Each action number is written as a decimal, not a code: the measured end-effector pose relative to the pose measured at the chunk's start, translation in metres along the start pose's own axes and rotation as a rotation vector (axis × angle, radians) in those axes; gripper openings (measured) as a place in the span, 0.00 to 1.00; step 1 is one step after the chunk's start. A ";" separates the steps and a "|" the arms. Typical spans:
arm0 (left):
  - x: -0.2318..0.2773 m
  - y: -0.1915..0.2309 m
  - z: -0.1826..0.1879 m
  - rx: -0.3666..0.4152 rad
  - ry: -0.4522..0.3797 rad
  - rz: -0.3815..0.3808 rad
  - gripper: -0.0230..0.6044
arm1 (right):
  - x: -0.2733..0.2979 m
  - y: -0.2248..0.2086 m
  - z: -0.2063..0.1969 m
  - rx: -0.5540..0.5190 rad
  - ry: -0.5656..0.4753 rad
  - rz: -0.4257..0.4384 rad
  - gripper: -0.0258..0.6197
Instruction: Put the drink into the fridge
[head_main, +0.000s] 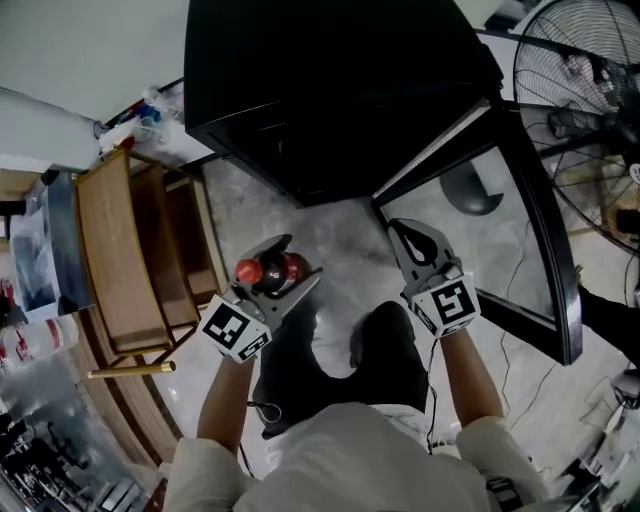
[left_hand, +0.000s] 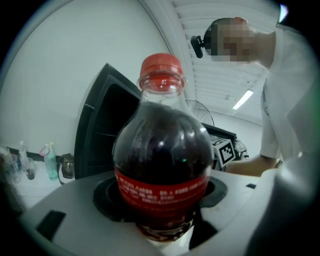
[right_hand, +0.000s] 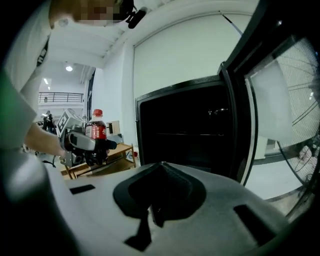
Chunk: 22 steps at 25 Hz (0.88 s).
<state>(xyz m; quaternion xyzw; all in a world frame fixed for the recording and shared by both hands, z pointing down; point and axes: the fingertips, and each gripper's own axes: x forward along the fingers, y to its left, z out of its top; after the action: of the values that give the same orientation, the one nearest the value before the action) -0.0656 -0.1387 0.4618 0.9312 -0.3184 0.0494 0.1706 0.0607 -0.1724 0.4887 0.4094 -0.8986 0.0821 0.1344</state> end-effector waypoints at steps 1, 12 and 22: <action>0.005 0.007 -0.010 0.008 -0.003 -0.009 0.50 | 0.009 -0.001 -0.008 -0.003 -0.009 0.006 0.04; 0.050 0.072 -0.107 0.105 -0.030 -0.108 0.50 | 0.095 -0.014 -0.093 -0.058 -0.073 0.057 0.04; 0.083 0.114 -0.198 0.185 -0.008 -0.129 0.50 | 0.134 -0.019 -0.169 -0.105 -0.149 0.081 0.04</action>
<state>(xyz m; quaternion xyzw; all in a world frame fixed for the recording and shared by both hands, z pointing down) -0.0656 -0.2016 0.6969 0.9616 -0.2529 0.0636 0.0854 0.0202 -0.2372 0.6915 0.3704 -0.9249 0.0097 0.0852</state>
